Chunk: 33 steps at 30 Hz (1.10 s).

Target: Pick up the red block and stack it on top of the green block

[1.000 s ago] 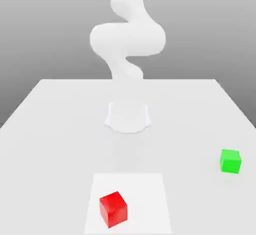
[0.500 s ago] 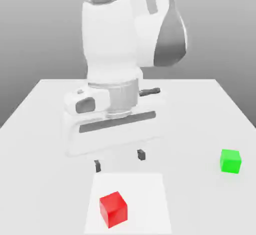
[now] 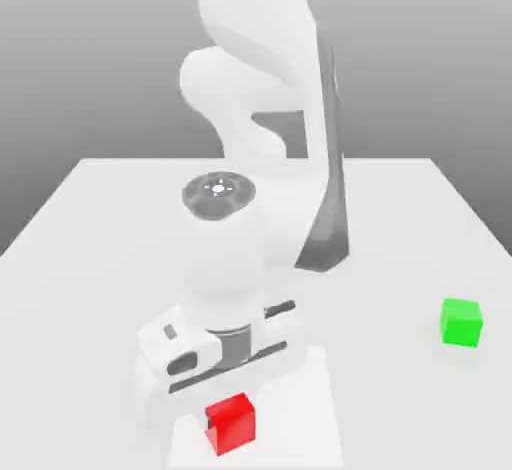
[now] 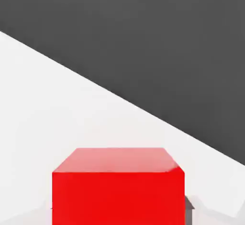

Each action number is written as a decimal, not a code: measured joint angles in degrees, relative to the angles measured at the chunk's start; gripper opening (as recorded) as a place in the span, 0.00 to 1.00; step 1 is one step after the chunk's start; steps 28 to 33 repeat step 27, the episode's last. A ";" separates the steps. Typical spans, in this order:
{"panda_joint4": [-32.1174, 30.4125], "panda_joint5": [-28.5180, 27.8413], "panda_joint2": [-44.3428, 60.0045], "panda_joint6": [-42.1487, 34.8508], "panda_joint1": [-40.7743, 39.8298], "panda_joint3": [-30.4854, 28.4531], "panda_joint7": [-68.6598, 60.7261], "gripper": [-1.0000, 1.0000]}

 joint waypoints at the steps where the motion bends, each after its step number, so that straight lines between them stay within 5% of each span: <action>1: -0.21 -0.65 -1.33 -1.08 0.37 -0.50 0.47 0.00; 5: -1.47 -4.26 -8.89 -7.32 1.54 -2.29 3.13 0.00; 10: -4.31 -5.42 -13.75 -9.55 8.91 5.41 1.31 0.00; 18: -9.66 -7.16 -21.90 -11.99 36.95 16.68 -3.54 0.00; 24: -9.85 -11.98 -12.45 -2.43 37.61 15.10 -0.82 0.00; 25: -9.80 -12.61 -11.19 -1.22 37.82 14.76 -0.36 1.00; 33: -9.80 -12.61 -11.19 -1.22 37.81 14.76 -0.36 1.00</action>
